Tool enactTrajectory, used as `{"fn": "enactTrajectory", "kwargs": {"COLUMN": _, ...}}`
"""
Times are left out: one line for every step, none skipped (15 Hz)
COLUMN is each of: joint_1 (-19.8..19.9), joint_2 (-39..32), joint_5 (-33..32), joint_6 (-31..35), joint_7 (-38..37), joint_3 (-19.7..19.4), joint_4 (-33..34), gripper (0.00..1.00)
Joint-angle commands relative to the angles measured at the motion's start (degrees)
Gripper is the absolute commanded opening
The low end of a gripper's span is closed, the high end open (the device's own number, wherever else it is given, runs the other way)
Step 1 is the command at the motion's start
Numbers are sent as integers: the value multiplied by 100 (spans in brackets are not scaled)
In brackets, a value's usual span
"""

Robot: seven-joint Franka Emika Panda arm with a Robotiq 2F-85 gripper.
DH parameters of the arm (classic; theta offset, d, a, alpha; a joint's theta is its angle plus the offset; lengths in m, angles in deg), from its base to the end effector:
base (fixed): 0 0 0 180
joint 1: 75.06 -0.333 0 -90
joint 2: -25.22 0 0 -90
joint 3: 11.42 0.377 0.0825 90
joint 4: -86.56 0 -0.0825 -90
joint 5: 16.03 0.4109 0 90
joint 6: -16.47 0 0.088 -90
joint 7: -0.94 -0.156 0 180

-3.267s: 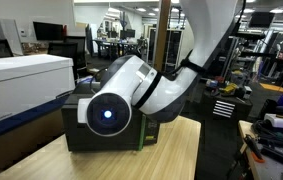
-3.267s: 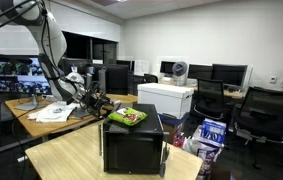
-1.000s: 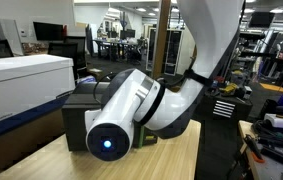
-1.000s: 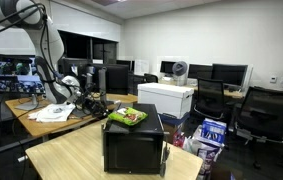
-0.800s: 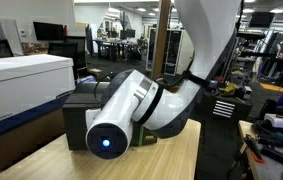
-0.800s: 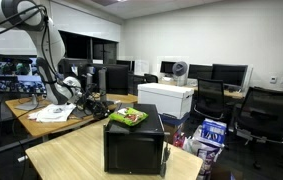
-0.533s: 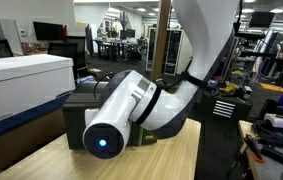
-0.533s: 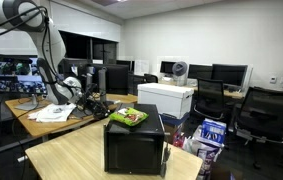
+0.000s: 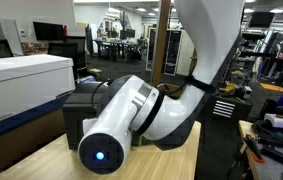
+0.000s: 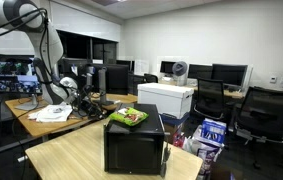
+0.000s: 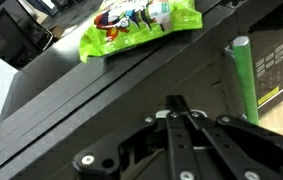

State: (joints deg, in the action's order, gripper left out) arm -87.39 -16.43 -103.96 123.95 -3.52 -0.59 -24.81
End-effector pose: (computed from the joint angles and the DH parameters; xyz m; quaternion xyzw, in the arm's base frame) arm 0.6228 0.1316 0.1046 0.6257 0.5551 -0.1358 0.5310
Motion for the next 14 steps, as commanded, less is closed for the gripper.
{"fn": "enactTrajectory", "kwargs": {"joint_1": -11, "joint_2": 100, "joint_5": 378, "joint_6": -103, "joint_7": 516, "joint_3": 96, "joint_4": -87, "gripper": 0}}
{"fn": "enactTrajectory", "kwargs": {"joint_1": 8, "joint_2": 83, "joint_5": 524, "joint_6": -107, "joint_7": 724, "joint_3": 121, "joint_4": -72, "gripper": 0}}
{"fn": "enactTrajectory", "kwargs": {"joint_1": 10, "joint_2": 73, "joint_5": 658, "joint_6": -122, "joint_7": 887, "joint_3": 130, "joint_4": -60, "gripper": 0}}
{"fn": "enactTrajectory", "kwargs": {"joint_1": 29, "joint_2": 61, "joint_5": 845, "joint_6": -109, "joint_7": 1148, "joint_3": 145, "joint_4": -47, "gripper": 26}}
{"fn": "enactTrajectory", "kwargs": {"joint_1": 42, "joint_2": 56, "joint_5": 970, "joint_6": -95, "joint_7": 1329, "joint_3": 151, "joint_4": -42, "gripper": 27}}
{"fn": "enactTrajectory", "kwargs": {"joint_1": 94, "joint_2": 67, "joint_5": 1240, "joint_6": -54, "joint_7": 1619, "joint_3": 187, "joint_4": -54, "gripper": 36}}
{"fn": "enactTrajectory", "kwargs": {"joint_1": 192, "joint_2": 110, "joint_5": 1606, "joint_6": 52, "joint_7": 1873, "joint_3": 260, "joint_4": -85, "gripper": 47}}
{"fn": "enactTrajectory", "kwargs": {"joint_1": 272, "joint_2": 157, "joint_5": 1866, "joint_6": 185, "joint_7": 2062, "joint_3": 316, "joint_4": -127, "gripper": 54}}
{"fn": "enactTrajectory", "kwargs": {"joint_1": 321, "joint_2": 184, "joint_5": 2095, "joint_6": 268, "joint_7": 2270, "joint_3": 357, "joint_4": -135, "gripper": 60}}
{"fn": "enactTrajectory", "kwargs": {"joint_1": 356, "joint_2": 195, "joint_5": 2341, "joint_6": 305, "joint_7": 2449, "joint_3": 390, "joint_4": -133, "gripper": 67}}
{"fn": "enactTrajectory", "kwargs": {"joint_1": 383, "joint_2": 214, "joint_5": 2574, "joint_6": 306, "joint_7": 2610, "joint_3": 420, "joint_4": -133, "gripper": 73}}
{"fn": "enactTrajectory", "kwargs": {"joint_1": 414, "joint_2": 224, "joint_5": 2761, "joint_6": 360, "joint_7": 2718, "joint_3": 436, "joint_4": -132, "gripper": 80}}
{"fn": "enactTrajectory", "kwargs": {"joint_1": 437, "joint_2": 225, "joint_5": 3033, "joint_6": 264, "joint_7": 2935, "joint_3": 462, "joint_4": -111, "gripper": 85}}
{"fn": "enactTrajectory", "kwargs": {"joint_1": 448, "joint_2": 243, "joint_5": 3230, "joint_6": 236, "joint_7": 3090, "joint_3": 465, "joint_4": -105, "gripper": 92}}
